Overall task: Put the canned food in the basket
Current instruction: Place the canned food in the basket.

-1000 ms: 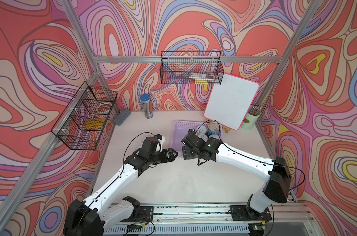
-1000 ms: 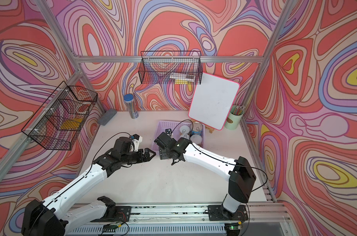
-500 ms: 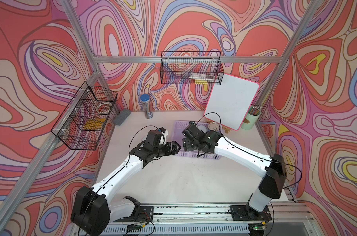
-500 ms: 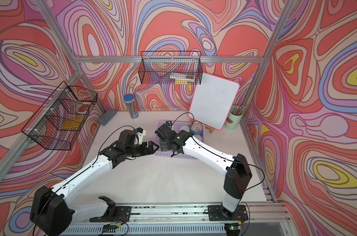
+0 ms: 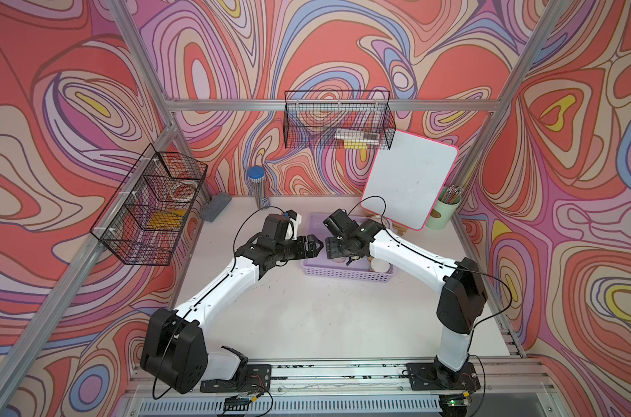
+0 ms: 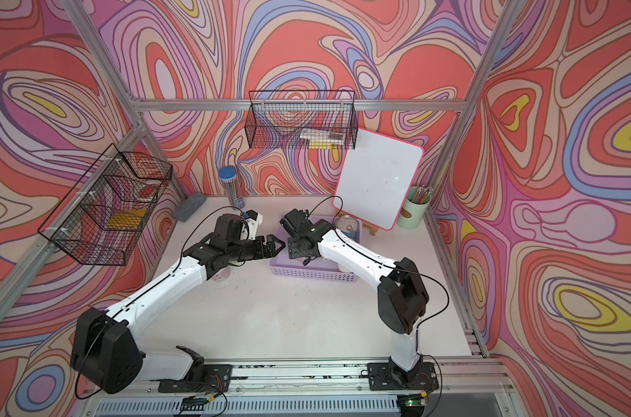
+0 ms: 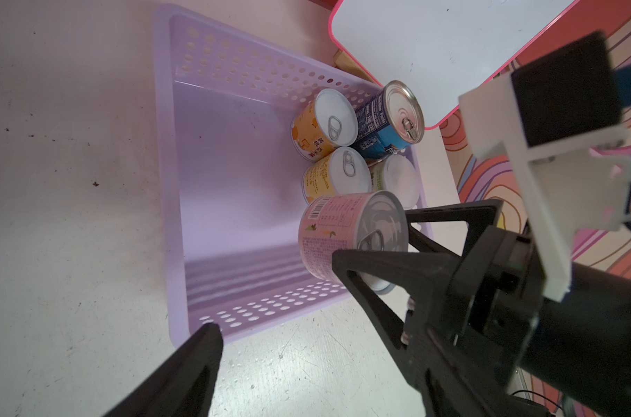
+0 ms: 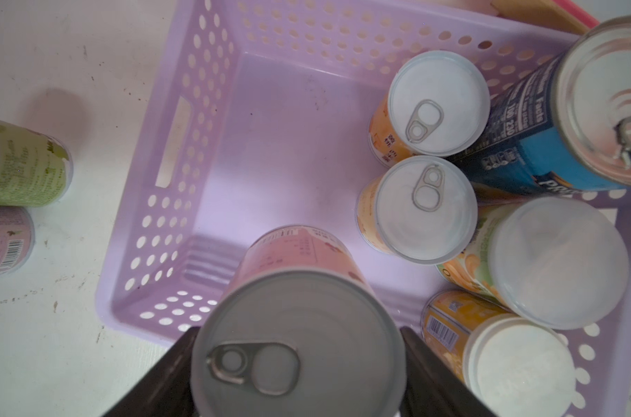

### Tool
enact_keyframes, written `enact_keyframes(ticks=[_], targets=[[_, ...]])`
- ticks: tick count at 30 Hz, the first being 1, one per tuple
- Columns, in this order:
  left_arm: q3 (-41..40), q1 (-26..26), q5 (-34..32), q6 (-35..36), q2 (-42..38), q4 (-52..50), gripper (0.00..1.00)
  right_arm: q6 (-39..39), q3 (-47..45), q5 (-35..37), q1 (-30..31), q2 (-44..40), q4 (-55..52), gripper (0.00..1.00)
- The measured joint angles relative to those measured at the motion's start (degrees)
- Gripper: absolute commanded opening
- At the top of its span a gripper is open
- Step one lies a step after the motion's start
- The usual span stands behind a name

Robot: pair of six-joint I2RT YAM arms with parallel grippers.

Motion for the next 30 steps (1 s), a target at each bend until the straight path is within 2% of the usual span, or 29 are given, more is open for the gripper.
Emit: enact_keyframes(ticks=[7, 22, 30], targets=[[-0.3, 0.0, -1.4, 1.1, 0.2, -0.6, 0.88, 1.1, 0.0, -0.9, -0.3, 0.6, -0.8, 0.09], [-7.9, -2.2, -4.1, 1.6, -3.5, 0.0, 0.88, 3.5, -0.3, -3.3, -1.9, 6.1, -0.5, 0.11], [-8.4, -2.7, -4.4, 1.5, -3.5, 0.7, 0.88, 4.6, -0.3, -2.6, -2.2, 6.5, -1.4, 0.14]])
